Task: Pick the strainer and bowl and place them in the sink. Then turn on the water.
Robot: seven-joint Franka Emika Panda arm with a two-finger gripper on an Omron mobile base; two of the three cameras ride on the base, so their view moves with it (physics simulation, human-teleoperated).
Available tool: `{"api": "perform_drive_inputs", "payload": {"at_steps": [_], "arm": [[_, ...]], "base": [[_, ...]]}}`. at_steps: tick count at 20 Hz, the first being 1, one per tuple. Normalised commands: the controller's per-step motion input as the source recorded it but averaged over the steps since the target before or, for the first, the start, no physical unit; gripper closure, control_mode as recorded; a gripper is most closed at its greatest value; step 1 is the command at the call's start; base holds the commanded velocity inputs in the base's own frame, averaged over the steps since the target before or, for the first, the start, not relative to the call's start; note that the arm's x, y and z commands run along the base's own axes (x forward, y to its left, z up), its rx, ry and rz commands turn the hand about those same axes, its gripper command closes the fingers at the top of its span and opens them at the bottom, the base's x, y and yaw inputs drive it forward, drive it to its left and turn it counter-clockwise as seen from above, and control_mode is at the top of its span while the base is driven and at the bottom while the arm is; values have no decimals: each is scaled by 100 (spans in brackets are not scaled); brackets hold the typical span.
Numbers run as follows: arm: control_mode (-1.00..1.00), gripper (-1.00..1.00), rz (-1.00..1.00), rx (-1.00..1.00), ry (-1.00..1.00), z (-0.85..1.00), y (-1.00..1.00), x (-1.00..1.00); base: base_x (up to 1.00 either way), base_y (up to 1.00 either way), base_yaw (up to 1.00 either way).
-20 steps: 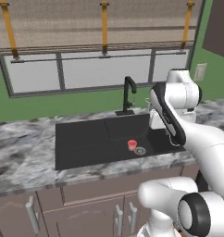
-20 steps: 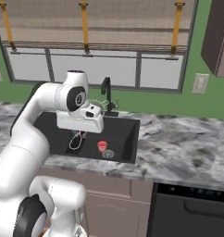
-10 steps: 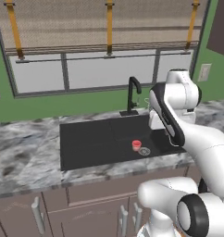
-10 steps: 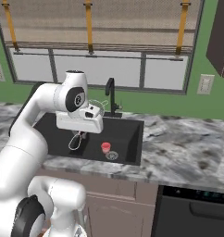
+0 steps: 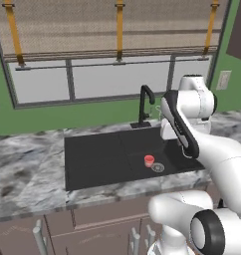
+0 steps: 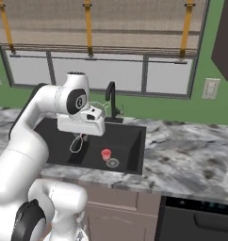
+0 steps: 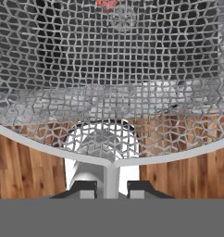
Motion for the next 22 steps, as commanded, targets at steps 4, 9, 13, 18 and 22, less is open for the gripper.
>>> {"api": "perform_drive_inputs", "payload": {"at_steps": [4, 9, 13, 18, 22], "arm": [[100, 100, 0, 0, 0, 0, 0, 0], [100, 100, 0, 0, 0, 0, 0, 0], [100, 100, 0, 0, 0, 0, 0, 0], [-100, 100, 0, 0, 0, -2, 0, 0], [-100, 100, 0, 0, 0, -28, 12, 14]], "base": [[44, 0, 0], [1, 0, 1], [0, 0, 0], [0, 0, 0], [0, 0, 0]]}}
